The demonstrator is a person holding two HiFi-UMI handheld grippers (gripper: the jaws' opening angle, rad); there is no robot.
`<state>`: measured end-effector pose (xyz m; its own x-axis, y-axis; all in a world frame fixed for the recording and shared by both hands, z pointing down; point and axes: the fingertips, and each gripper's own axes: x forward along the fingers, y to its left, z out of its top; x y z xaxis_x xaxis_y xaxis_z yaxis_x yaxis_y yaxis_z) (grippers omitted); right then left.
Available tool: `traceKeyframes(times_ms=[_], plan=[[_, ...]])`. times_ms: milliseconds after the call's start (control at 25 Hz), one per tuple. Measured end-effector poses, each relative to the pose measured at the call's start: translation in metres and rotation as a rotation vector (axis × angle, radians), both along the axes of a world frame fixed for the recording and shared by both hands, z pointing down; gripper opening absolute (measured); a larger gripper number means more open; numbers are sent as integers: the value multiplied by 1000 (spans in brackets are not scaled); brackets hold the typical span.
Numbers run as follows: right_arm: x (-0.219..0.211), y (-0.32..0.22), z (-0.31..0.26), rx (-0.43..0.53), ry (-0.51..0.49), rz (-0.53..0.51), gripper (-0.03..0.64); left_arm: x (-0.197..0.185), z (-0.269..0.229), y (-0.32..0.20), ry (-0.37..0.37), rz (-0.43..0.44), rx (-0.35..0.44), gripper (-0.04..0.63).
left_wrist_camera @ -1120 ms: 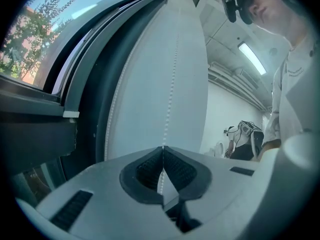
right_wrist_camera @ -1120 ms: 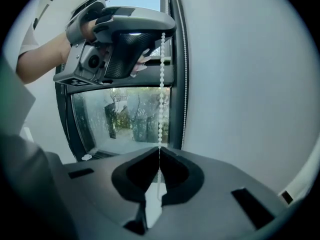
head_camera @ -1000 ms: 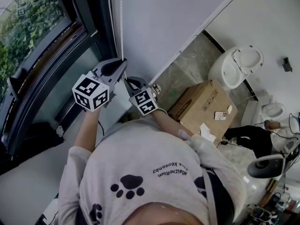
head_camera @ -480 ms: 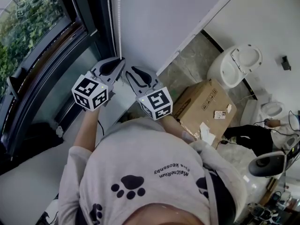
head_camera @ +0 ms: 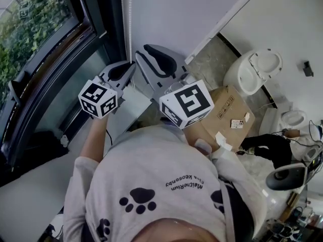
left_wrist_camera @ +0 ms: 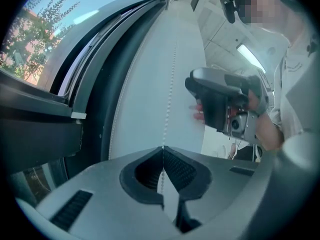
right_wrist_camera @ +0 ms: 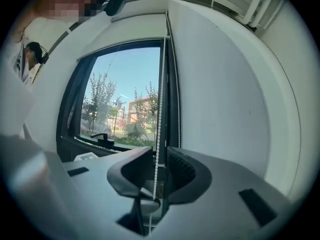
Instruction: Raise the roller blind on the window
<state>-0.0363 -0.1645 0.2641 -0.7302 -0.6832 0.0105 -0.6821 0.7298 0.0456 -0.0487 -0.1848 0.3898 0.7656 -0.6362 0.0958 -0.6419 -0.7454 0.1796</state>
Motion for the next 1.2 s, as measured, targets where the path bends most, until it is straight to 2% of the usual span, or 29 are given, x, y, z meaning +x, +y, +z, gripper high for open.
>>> traceKeyframes(times_ms=[280, 560, 680, 840, 1040, 1200], plan=[[-16, -13, -53, 43, -47, -28, 92, 4, 0, 3, 9, 7, 4, 12], [-30, -25, -72, 63, -44, -44, 21, 6, 0, 4, 19, 8, 5, 12], [-29, -23, -72, 70, -60, -39, 12, 5, -1, 3, 23, 6, 8, 12], [-27, -24, -64, 70, -50, -23, 12, 6, 8, 4, 7, 4, 1, 12], [-26, -23, -32, 31, -32, -13, 11, 5, 39, 9, 16, -8, -41, 12], [-23, -23, -4, 4, -21, 6, 11, 5, 66, 11, -6, -10, -73, 12]])
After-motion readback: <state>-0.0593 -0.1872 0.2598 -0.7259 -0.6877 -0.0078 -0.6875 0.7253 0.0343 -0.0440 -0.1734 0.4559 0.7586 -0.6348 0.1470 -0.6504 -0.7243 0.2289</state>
